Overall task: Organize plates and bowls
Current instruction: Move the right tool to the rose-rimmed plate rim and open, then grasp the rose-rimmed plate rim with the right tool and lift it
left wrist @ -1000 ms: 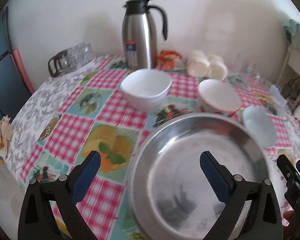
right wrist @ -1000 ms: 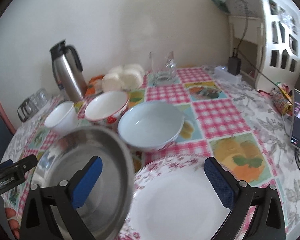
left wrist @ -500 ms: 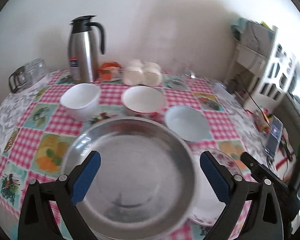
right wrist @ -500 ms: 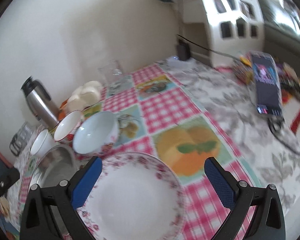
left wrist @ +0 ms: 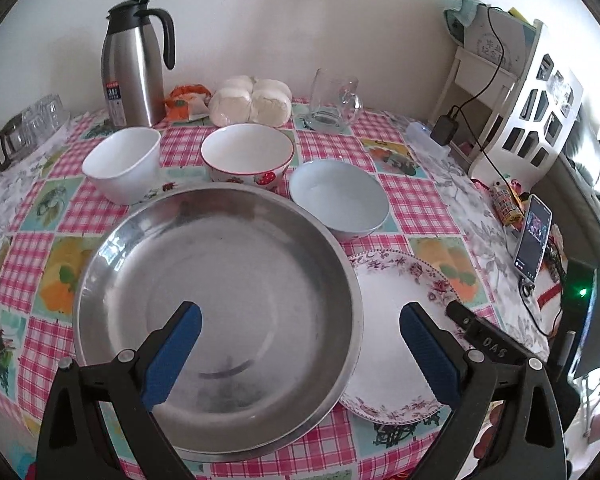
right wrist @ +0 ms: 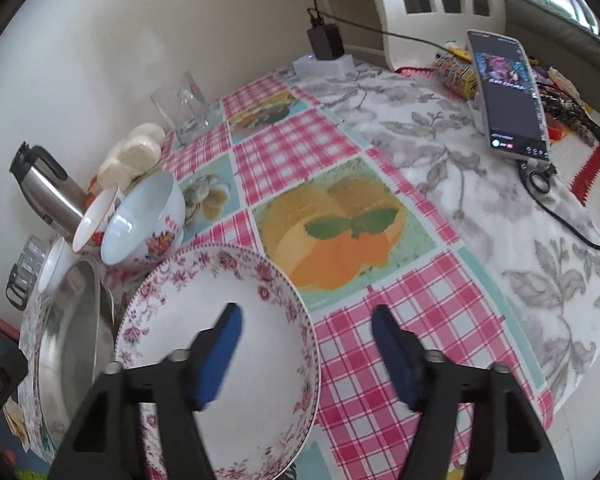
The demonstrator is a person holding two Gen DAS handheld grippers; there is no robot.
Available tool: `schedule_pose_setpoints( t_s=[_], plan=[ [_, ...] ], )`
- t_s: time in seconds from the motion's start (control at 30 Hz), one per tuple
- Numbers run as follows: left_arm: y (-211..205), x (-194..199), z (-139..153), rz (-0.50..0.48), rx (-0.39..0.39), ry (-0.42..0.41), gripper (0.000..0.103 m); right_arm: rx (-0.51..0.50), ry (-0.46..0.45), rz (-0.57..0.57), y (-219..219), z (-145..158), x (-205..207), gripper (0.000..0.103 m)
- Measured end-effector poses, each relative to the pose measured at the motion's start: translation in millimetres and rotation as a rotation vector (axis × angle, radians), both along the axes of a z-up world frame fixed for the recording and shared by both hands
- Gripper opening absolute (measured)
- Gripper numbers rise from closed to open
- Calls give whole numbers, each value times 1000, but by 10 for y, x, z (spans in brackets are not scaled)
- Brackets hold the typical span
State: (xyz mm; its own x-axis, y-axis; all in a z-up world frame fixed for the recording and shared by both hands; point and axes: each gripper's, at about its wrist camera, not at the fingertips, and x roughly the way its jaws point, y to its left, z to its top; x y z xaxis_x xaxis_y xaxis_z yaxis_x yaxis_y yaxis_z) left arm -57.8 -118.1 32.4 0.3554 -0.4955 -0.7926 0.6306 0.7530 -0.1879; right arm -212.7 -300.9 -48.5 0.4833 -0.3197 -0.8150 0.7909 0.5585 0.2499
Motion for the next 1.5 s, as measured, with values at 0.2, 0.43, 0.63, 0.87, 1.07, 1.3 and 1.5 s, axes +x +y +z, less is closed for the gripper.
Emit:
schedule_pose_setpoints(
  t_s=[0.2,0.43,0.63,0.87,1.07,1.3,1.5],
  plan=[
    [-40,-31,10,-23,-6,7,99,-17,98,16,36,-79,101,28],
    [-131,-86,39,-70,-8,11,99,-49,128,-18,-17,-62,61,27],
    [-321,-160,76,-121,8,5,99,-100,149,-97,-126,1,-49,27],
    [-760,-342,-15,-204,61,9,99,-112,149,-219,-321,26,-269,27],
    [-1124,-483,-166,-269,108,17,89,-99,123,-302,-474,10,-463,27],
    [-1387,-476,-403,-278,173,60,72,-106,114,-330,-534,-5,-551,27],
    [-1480,-381,-562,-243,208,97,61,-87,120,-352,-588,-85,-592,28]
  ],
)
